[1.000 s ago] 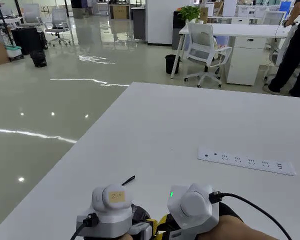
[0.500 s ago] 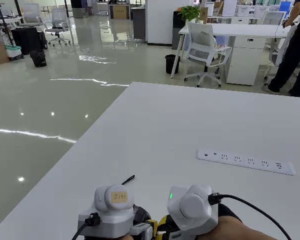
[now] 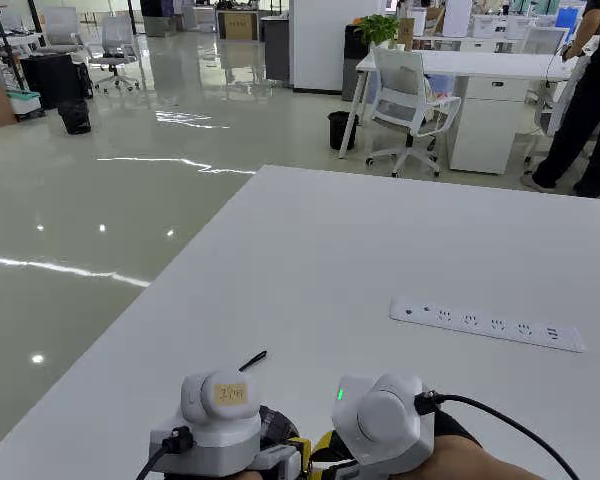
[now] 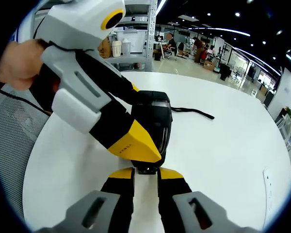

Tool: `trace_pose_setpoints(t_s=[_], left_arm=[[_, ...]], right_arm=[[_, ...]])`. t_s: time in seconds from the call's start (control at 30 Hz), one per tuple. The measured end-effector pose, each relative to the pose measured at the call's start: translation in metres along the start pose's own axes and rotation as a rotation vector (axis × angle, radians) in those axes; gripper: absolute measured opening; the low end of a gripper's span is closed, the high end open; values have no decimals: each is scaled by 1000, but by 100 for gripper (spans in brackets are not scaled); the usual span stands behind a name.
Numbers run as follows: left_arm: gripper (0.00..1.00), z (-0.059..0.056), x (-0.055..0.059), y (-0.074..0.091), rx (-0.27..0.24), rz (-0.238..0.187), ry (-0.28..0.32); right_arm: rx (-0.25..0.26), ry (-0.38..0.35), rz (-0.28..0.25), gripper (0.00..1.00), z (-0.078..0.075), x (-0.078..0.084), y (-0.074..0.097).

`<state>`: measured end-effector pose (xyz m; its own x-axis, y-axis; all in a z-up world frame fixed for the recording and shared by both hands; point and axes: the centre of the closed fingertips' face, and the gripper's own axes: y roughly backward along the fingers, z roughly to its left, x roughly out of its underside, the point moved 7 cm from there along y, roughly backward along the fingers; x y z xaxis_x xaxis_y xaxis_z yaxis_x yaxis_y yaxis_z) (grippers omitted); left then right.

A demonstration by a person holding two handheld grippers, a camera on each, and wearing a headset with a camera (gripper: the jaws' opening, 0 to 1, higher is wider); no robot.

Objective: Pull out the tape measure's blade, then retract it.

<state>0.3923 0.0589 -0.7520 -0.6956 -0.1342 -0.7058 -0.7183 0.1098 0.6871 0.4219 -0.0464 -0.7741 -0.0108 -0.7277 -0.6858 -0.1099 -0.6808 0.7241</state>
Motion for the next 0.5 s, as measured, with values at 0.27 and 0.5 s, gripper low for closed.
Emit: trace_pose_setpoints(t_s=[0.27, 0.5], left_arm=[[58, 2, -2, 4, 20, -5, -24], [61, 4, -5, 10, 57, 1, -91]], right_arm=[[9, -9, 6, 21, 3, 0, 3], [37, -61, 0, 27, 4, 3, 18]])
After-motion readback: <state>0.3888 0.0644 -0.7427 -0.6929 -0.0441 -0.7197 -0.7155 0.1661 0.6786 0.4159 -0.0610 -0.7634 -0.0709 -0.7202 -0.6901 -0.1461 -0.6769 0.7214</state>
